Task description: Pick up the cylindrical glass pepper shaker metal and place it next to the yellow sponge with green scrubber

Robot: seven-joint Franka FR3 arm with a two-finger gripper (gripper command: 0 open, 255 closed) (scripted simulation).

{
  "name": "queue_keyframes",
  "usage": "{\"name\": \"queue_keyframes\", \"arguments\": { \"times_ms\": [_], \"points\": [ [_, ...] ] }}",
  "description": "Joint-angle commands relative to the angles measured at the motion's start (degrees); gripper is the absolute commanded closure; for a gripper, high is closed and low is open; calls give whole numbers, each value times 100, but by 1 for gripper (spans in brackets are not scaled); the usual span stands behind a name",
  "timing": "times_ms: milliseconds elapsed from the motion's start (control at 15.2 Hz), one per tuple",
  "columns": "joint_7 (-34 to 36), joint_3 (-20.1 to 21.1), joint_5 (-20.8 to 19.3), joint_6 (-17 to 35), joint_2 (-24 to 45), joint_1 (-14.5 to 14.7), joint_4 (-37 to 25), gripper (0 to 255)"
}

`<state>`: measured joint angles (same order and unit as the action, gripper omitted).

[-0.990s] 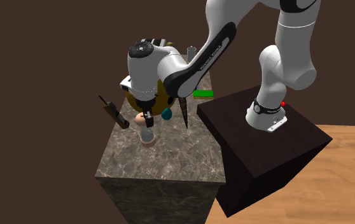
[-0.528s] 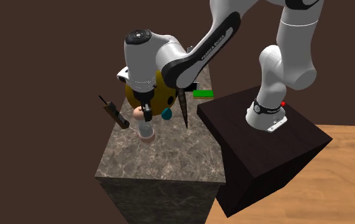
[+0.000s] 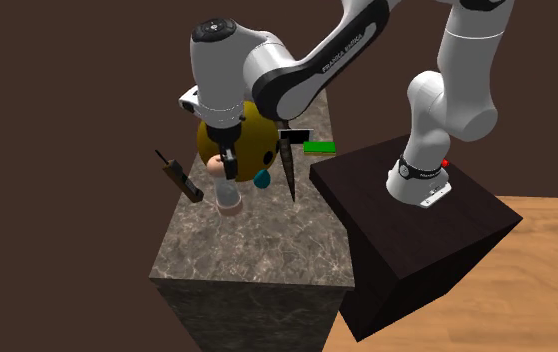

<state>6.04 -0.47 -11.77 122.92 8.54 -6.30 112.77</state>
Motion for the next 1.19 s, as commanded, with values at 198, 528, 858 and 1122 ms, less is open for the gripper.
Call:
{"name": "queue_keyframes", "arguments": {
  "times_ms": [198,528,858,1122],
  "points": [
    [-77,4,40,-342,-140,-1,-207,255],
    [-143,11,75,-696,-253,4,-453,255],
    [-207,17,104,-1056,-338,9,-732,255],
    [-256,22,124,-1348,-384,13,-980,255]
  ]
}}
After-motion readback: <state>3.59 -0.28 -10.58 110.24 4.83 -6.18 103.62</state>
